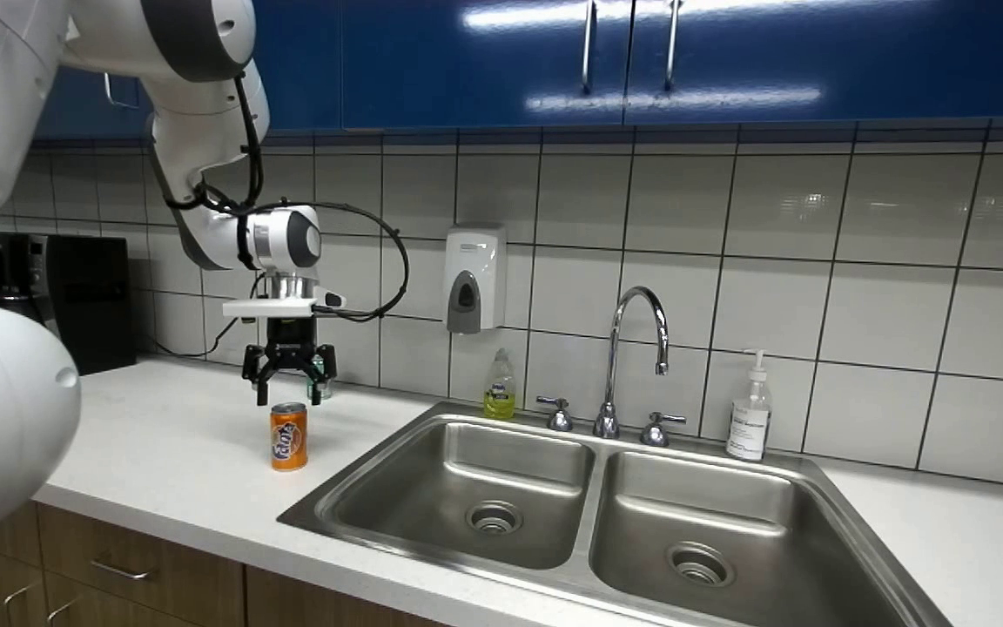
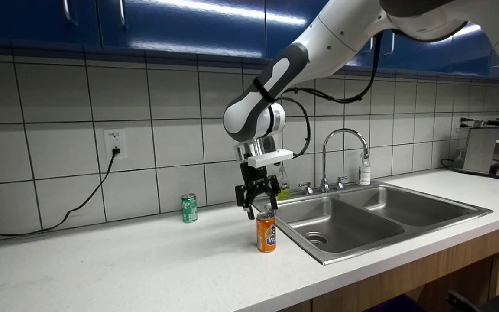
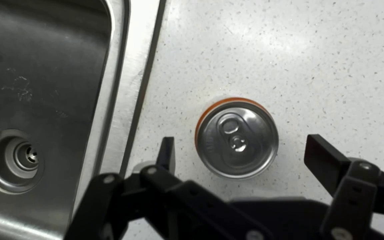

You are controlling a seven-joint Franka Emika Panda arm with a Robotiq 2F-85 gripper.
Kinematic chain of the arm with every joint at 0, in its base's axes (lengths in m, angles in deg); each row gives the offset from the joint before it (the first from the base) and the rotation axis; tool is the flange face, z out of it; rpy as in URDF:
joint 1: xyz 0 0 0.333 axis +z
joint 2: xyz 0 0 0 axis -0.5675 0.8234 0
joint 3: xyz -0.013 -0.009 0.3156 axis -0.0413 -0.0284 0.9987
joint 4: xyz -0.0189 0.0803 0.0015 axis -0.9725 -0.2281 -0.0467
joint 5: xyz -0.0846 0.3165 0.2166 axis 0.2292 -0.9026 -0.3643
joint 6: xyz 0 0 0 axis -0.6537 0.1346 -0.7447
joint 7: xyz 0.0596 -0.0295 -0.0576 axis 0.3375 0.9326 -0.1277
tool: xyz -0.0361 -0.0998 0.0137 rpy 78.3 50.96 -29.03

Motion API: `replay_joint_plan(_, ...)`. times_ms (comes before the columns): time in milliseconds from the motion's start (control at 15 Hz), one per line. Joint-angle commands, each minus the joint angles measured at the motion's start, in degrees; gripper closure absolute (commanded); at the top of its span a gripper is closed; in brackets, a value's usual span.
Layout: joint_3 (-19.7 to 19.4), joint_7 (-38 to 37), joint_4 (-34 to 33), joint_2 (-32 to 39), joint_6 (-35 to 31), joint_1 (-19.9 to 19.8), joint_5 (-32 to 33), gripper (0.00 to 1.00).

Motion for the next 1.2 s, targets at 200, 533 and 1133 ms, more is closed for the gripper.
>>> replay_joint_plan(200, 0.79, -3.42, 6.42, -9.84, 1.7, 0.28, -1.43, 0.0)
replay_joint_plan(533, 0.86, -5.68, 11.31, -15.94, 1.47, -0.14, -2.44, 0.0)
replay_joint_plan(1133, 0.29, -11.7, 24.44, -29.52, 0.95, -2.45, -4.96, 0.0)
